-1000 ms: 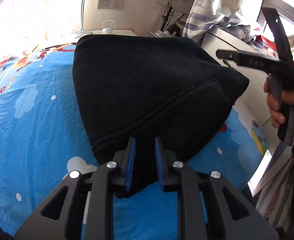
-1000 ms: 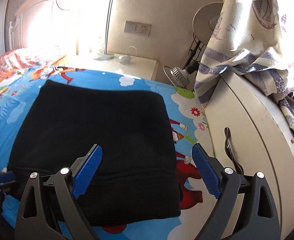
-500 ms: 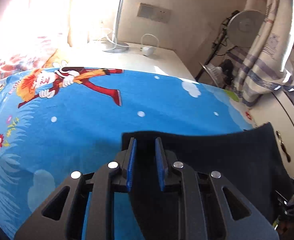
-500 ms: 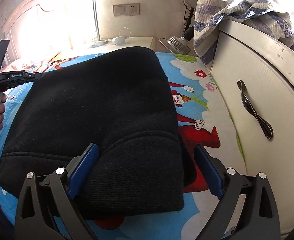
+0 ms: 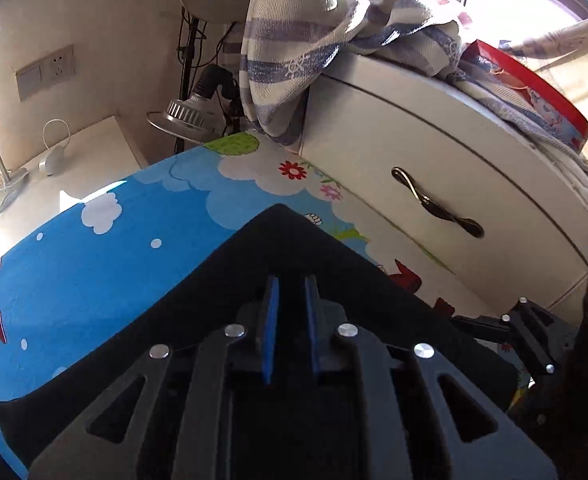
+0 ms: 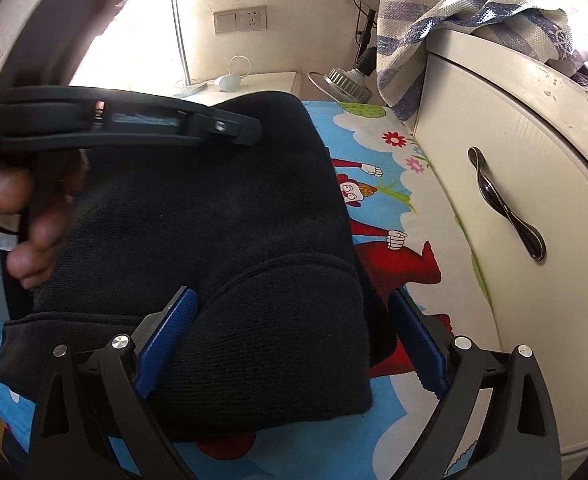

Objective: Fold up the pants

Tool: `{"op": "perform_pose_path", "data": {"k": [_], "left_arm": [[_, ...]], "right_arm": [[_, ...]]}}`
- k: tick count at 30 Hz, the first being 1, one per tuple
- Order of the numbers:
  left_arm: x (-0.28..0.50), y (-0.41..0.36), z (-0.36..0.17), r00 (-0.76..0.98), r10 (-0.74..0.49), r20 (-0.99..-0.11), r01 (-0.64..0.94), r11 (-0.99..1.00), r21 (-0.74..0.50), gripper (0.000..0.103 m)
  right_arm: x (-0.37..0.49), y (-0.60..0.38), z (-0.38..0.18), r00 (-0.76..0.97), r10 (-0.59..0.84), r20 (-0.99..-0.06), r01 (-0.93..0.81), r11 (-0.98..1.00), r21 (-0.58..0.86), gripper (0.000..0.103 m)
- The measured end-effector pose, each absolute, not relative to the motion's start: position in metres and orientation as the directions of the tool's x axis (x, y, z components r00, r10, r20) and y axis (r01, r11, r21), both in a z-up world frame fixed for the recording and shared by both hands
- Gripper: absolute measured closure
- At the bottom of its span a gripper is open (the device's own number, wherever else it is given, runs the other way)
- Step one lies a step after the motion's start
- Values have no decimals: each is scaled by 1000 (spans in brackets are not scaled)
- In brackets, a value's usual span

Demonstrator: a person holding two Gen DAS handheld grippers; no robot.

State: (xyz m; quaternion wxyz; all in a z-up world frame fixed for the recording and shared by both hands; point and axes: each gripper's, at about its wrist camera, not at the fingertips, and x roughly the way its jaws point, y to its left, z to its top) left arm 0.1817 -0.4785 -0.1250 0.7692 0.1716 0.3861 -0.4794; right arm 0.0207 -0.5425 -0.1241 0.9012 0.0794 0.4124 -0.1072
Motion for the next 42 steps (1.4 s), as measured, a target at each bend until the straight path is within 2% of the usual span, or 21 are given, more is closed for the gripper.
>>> {"op": "perform_pose_path", "data": {"k": [3,5,6,11,13,16,21,25,27,31,32,35,36,38,39,42], "left_arm": [[208,-493,-131,255,-608,-752,801,568,-187,90],[215,-488,-116,353,-594,-723,745,646,-167,83],[217,-482,-109,353,-617,-704,735,648,-200,83],[191,-424,-78,396,-672,-626,703,660,-265,83],[174,-391,-75,442,-654,-615,663,699,-267,83],[145,-348,-87,454,-604,-655,618,743,-257,83],[91,-297,-137,411,-504,-760,598,778,-193,81],[55,-263,-147,438,-492,-753,590,789,-172,78],[47,-254,-151,435,-493,-753,595,785,-171,72],[45,-250,-154,438,-489,-754,579,795,-179,71],[45,-252,-153,444,-479,-757,580,798,-164,71],[41,-256,-152,462,-460,-758,588,799,-126,70],[41,-256,-152,460,-464,-757,589,798,-131,70],[44,-253,-153,446,-480,-755,589,793,-157,70],[44,-252,-154,441,-487,-754,588,791,-168,70],[43,-254,-156,448,-480,-754,592,791,-153,70]], "right_arm": [[22,-544,-124,633,-119,-765,258,964,64,12],[22,-544,-124,635,-119,-763,254,965,60,12],[22,-544,-124,636,-116,-762,252,966,63,12],[21,-547,-125,639,-110,-761,261,962,80,12],[20,-546,-125,640,-116,-760,265,961,76,12],[20,-545,-125,638,-124,-760,270,960,70,12],[19,-542,-123,637,-139,-759,276,960,56,12],[14,-533,-106,636,-178,-751,299,954,27,11],[9,-523,-89,683,-188,-706,287,958,23,11],[1,-511,-68,772,-205,-602,263,965,9,11],[5,-510,-71,766,-208,-608,260,966,-3,11],[21,-519,-102,652,-246,-717,300,952,-54,12],[20,-526,-113,634,-220,-742,313,950,-14,12],[9,-543,-126,664,-125,-737,330,933,139,12],[7,-546,-130,665,-107,-739,329,930,162,12],[7,-537,-127,667,-143,-731,318,942,106,12]]}}
